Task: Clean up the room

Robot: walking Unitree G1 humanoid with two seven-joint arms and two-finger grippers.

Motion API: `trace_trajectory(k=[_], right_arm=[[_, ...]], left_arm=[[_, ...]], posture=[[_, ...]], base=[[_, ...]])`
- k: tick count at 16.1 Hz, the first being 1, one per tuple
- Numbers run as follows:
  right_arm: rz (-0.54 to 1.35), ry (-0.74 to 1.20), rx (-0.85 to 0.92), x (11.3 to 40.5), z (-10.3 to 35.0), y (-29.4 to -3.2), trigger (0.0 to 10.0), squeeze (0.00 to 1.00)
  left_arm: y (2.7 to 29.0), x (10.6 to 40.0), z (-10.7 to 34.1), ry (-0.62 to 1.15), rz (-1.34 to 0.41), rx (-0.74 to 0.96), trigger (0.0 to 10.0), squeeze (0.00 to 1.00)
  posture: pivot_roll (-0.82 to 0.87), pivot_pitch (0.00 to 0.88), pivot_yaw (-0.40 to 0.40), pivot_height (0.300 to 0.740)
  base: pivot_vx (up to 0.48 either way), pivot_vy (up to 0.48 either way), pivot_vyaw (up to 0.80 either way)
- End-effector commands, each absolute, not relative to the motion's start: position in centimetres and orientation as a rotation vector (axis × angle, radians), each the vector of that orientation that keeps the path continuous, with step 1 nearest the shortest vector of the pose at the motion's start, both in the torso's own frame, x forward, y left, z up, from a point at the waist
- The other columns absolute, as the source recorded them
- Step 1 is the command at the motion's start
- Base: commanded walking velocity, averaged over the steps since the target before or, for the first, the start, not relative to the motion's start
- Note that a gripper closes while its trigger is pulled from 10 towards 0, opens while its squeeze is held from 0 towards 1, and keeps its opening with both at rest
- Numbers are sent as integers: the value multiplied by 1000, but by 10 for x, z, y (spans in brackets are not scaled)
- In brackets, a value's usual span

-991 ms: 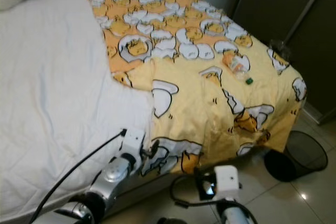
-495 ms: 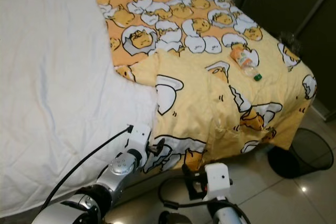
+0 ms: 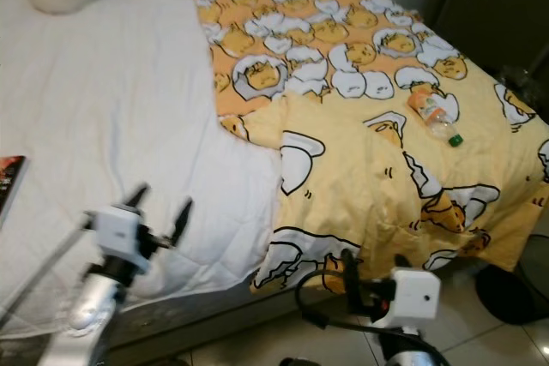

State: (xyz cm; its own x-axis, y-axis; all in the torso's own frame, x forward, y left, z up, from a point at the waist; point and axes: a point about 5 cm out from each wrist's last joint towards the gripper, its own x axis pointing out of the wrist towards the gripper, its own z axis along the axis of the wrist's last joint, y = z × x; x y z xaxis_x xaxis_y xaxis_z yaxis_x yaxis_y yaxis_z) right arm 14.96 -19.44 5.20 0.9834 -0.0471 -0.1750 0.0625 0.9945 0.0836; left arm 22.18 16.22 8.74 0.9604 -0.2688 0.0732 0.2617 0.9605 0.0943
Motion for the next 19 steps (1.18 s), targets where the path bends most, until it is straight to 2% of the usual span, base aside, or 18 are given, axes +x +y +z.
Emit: trace_trajectory(k=[1,4,6,9,11,13,16,18,19], right_arm=[[-82,167,92,149,53,-199,10000,0],[-38,167,80,158,50,-186,10000,0],[-21,145,60,174,51,-183,10000,0],[-16,179,48,192,41,-181,10000,0],[18,214,33,198,32,-176,10000,0],[48,233,60,201,28,-171,10000,0],[73,237,83,196,28,-172,10000,0],[120,278,50,180,24,-172,10000,0],[125,283,43,177,24,-172,10000,0]], left_arm=[[160,219,91,-73,-299,67,10000,0],[146,221,90,-38,-391,36,10000,0],[141,239,88,-8,-414,27,10000,0],[146,267,66,111,-363,49,10000,0],[149,284,40,247,-315,163,10000,0],[149,294,26,306,-275,162,10000,0],[138,291,13,341,-273,121,10000,0],[118,276,-8,412,-273,128,10000,0],[118,274,-11,419,-262,140,10000,0]], posture=[[72,0,3,740],[66,0,7,740],[47,0,8,740],[21,0,7,740],[15,0,-10,740],[-17,0,-35,740],[-84,0,-57,740],[-146,86,-89,740],[-146,86,-89,740]], base=[[281,-386,0],[328,-347,0],[364,-306,0],[421,-90,-533],[0,0,-297],[0,0,0],[0,0,0],[0,0,0],[0,0,0]])
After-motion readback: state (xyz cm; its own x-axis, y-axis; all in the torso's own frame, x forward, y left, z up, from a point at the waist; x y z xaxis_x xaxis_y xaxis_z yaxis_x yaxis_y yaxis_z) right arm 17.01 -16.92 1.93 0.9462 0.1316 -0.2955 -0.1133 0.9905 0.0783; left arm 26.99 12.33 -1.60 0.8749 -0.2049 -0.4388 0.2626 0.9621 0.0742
